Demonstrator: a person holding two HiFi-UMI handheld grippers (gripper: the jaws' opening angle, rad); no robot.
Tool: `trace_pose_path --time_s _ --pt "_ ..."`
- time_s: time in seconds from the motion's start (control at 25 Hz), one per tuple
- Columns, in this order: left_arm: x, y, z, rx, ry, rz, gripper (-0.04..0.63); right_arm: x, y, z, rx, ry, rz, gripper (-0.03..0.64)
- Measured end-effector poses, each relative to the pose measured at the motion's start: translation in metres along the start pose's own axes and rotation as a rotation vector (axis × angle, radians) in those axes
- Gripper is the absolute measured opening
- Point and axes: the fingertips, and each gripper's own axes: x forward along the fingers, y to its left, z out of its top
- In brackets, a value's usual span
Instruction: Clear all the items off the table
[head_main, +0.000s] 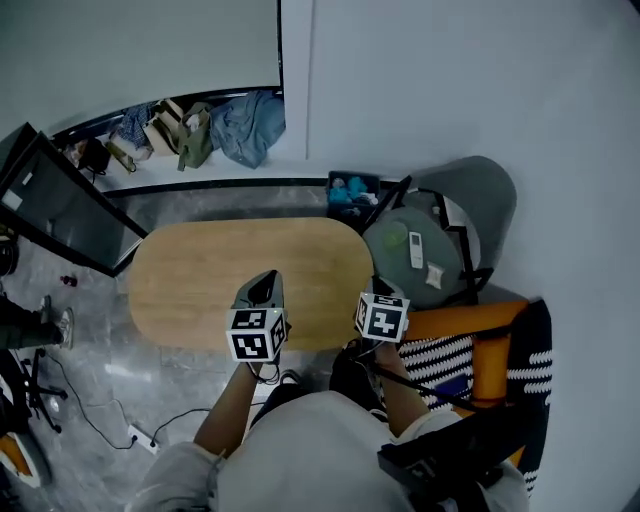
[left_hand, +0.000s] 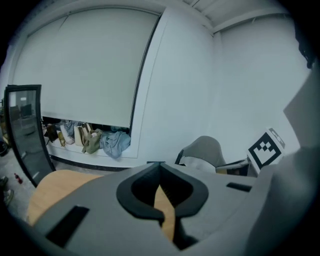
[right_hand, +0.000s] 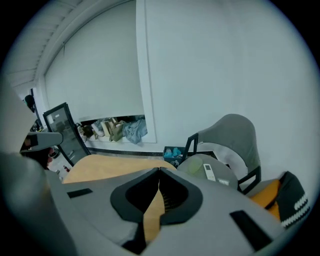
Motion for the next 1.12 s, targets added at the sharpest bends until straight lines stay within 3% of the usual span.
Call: trace_pose_path --time_s 0.24,0.64,0.8,1.12 --pt "-0.056 0.009 0.004 -0.027 -0.047 0.019 0.003 -0.049 0.021 0.000 -0.007 -0.034 0.019 0.026" --pt "-0.093 -0.021 0.043 -0.015 -0.197 0.084 0.003 -0.102 0.021 0.078 -0.106 -0.264 0.121 0.026" --pt "-0.097 -0.023 0.046 -0.029 -0.207 0.119 0.003 -0.109 0.016 0.089 -0.075 -0.307 0.154 0.026" --pt "-0.096 -0.028 0.039 -0.046 -0.194 0.130 0.003 -0.111 0.012 0.080 -0.132 -0.290 0.172 0.023"
